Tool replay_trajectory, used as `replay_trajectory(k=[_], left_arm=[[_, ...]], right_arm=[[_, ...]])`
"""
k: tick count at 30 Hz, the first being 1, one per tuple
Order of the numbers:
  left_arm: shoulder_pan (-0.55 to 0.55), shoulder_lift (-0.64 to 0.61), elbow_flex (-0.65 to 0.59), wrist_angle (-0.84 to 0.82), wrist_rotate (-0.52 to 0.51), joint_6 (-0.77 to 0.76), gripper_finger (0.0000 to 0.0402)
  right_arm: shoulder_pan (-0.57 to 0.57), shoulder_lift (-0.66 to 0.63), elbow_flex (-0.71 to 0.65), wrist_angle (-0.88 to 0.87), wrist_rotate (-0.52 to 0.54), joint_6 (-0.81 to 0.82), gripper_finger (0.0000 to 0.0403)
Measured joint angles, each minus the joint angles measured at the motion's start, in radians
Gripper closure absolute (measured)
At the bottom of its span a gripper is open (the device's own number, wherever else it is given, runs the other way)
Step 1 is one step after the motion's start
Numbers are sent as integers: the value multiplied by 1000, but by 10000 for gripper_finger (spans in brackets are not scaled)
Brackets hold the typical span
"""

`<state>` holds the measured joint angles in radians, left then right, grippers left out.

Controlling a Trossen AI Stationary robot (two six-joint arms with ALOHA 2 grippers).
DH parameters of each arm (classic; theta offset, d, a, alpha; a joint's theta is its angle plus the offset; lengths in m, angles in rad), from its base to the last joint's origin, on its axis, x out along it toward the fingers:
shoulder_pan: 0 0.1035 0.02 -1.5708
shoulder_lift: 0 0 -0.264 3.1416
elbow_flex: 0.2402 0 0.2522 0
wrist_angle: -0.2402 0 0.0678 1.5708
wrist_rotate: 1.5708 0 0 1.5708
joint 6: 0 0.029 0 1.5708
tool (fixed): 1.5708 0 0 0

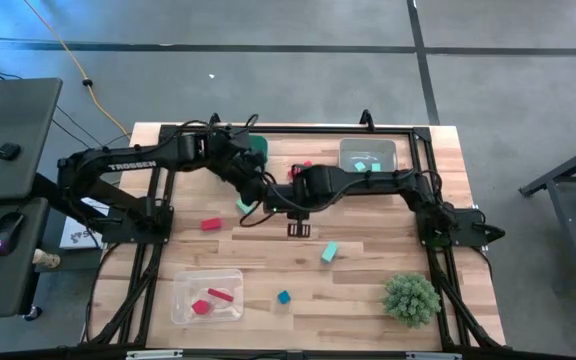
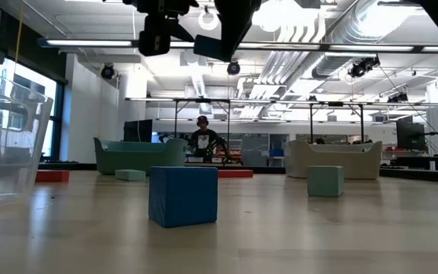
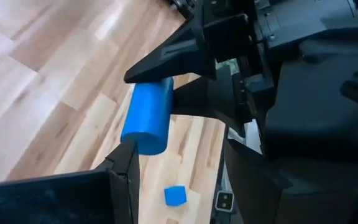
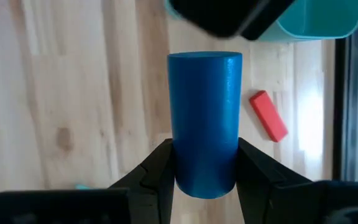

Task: Sort & place blocks by color
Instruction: Put the blue block into the green bin

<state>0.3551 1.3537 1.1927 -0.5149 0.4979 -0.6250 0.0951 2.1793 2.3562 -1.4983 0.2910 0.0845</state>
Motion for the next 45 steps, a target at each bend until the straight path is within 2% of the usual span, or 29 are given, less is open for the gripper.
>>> replay_trajectory(k=[5,13,20,27,41,45], left_arm=[[80,-19,1,3,21,0,245],[158,-26,1,0,30,-27,245],[162,-26,1,20,34,-45,245],[162,-26,1,19,34,-53,245],[136,-16,1,21,29,-82,245],[122,-16,1,20,-9,-82,245]], right_arm=[[-35,-16,-1,-29,34,-52,297],[-96,-74,-1,29,19,-128,297],[-134,-86,-1,83,-66,-226,297],[-136,-86,-1,141,-83,-309,297],[-147,-84,-1,205,-80,-307,297],[-154,-84,-1,217,-95,-307,297]])
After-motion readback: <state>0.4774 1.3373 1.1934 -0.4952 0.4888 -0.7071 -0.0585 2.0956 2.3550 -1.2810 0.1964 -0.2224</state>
